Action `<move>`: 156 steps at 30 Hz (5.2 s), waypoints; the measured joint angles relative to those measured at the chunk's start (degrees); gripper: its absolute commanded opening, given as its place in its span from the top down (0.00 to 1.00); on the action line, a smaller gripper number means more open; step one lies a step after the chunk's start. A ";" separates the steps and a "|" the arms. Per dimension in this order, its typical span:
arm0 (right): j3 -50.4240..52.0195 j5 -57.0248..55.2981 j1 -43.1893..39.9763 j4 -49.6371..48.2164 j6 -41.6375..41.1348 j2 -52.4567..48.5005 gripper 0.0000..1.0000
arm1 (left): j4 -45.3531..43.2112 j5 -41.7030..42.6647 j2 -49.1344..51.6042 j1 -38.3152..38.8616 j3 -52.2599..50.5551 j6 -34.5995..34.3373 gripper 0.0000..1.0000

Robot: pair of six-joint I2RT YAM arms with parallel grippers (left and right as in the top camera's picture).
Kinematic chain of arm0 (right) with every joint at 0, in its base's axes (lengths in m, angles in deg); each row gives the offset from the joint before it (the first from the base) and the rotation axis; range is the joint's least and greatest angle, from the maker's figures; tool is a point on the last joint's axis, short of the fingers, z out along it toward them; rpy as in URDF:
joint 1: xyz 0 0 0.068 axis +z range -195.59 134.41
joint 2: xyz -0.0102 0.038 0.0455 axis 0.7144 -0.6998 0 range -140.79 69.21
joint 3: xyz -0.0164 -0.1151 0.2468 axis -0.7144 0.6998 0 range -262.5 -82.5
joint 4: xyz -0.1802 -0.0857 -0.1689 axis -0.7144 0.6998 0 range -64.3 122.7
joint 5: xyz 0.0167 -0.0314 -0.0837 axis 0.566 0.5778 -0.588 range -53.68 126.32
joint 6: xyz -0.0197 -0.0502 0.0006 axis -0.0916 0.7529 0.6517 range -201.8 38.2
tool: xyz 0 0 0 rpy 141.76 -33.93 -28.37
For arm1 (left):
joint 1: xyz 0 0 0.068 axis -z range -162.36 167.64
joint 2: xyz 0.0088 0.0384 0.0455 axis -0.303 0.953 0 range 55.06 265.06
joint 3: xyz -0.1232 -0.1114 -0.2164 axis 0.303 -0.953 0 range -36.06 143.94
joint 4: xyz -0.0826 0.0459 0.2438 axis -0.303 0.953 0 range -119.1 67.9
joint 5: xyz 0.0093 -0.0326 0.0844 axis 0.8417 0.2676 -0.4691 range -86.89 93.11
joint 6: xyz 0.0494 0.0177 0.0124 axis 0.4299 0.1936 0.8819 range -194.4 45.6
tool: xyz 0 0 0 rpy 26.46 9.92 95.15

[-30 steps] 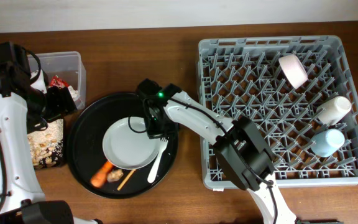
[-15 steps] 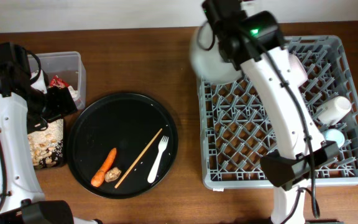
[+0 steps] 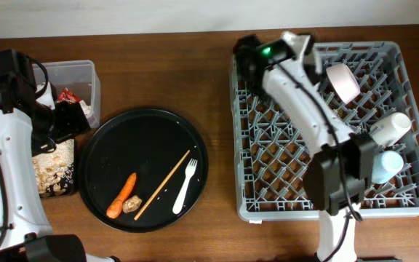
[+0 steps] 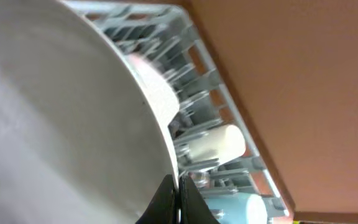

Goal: Sort waste into correct bins and load items into the dishwasher rack
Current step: 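Lift the white plate and stand it upright in the rack, then reach right gripper to the white fork and grasp it, then carry the fork to the rack and insert it upright, then reach right gripper to the wooden chopstick and grasp it, then carry the chopstick to the rack and insert it beside the fork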

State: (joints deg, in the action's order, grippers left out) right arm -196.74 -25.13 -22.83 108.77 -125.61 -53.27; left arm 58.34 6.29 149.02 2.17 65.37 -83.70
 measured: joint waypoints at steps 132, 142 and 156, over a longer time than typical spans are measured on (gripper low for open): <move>4.09 68.63 31.39 -23.15 -16.09 -12.74 0.33 | -3.72 -2.16 0.09 4.44 -10.95 0.26 0.13; 3.74 66.77 30.36 -21.31 -16.61 -13.33 0.96 | -4.13 -3.65 0.09 -10.01 -10.95 -3.98 0.04; -13.20 62.93 19.26 -7.30 4.24 -4.50 0.96 | -4.11 0.07 0.09 -12.22 -10.97 -4.09 0.04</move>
State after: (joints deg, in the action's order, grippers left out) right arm -209.94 37.80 -3.57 101.47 -121.37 -57.77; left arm 54.23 6.35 149.10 -10.05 54.40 -87.79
